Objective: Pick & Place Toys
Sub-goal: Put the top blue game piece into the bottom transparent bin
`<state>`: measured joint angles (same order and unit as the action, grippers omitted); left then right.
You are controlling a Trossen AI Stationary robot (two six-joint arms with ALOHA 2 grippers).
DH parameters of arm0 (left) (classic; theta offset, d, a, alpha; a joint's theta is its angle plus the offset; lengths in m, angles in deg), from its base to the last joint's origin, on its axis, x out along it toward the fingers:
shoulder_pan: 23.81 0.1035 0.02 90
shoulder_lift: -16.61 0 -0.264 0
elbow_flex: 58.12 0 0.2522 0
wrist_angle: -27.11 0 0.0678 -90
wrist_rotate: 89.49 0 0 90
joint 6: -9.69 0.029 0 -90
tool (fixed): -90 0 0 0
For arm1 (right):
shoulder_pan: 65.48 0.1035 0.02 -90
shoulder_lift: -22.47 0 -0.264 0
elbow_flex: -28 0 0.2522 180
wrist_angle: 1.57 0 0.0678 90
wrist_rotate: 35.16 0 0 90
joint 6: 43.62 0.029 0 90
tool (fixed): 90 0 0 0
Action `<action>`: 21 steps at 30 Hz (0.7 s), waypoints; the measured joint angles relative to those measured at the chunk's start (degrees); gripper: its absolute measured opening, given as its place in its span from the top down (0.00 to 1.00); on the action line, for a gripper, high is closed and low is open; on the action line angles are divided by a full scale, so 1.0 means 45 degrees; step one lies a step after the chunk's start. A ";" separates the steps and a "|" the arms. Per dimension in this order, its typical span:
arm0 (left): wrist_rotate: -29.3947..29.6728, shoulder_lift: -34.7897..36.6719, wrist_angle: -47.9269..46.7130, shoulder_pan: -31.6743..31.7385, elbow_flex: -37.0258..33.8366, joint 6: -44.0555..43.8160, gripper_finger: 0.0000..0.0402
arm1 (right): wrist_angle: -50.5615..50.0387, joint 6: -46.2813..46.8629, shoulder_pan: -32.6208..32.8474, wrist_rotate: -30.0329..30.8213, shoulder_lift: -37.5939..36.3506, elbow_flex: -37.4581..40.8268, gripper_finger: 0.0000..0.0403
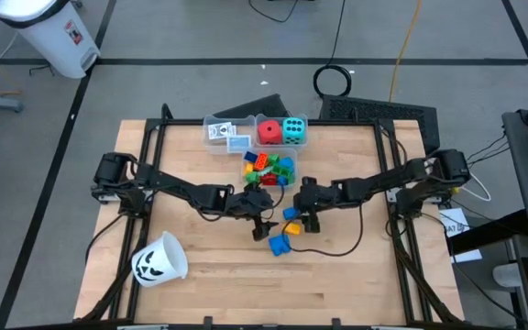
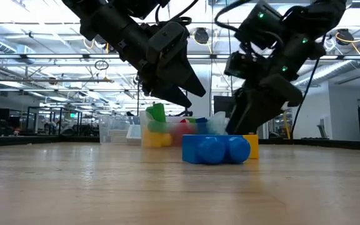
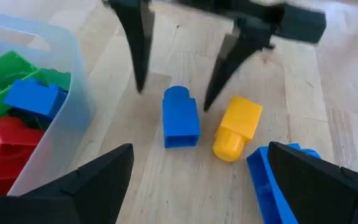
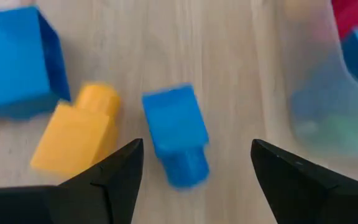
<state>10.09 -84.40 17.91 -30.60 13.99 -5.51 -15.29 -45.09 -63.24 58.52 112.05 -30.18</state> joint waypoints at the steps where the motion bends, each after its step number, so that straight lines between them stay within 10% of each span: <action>1: 0.0000 0.0000 0.0011 0.0000 0.0000 0.0000 0.06 | 0.0159 -0.0076 -0.0005 -0.0216 0.0145 0.0003 0.34; 11: 0.0010 0.0000 -0.0001 0.0000 0.0000 -0.0078 0.06 | 0.2230 -0.1177 -0.0255 -0.1863 0.1942 0.0022 0.38; 21: 0.0006 0.0000 0.0063 0.0000 0.0000 -0.0087 0.06 | 0.1599 -0.1172 -0.0605 -0.2117 0.1270 0.0037 0.71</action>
<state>10.12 -84.40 18.19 -30.60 13.99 -5.90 -8.09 -50.36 -65.97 48.99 117.76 -30.01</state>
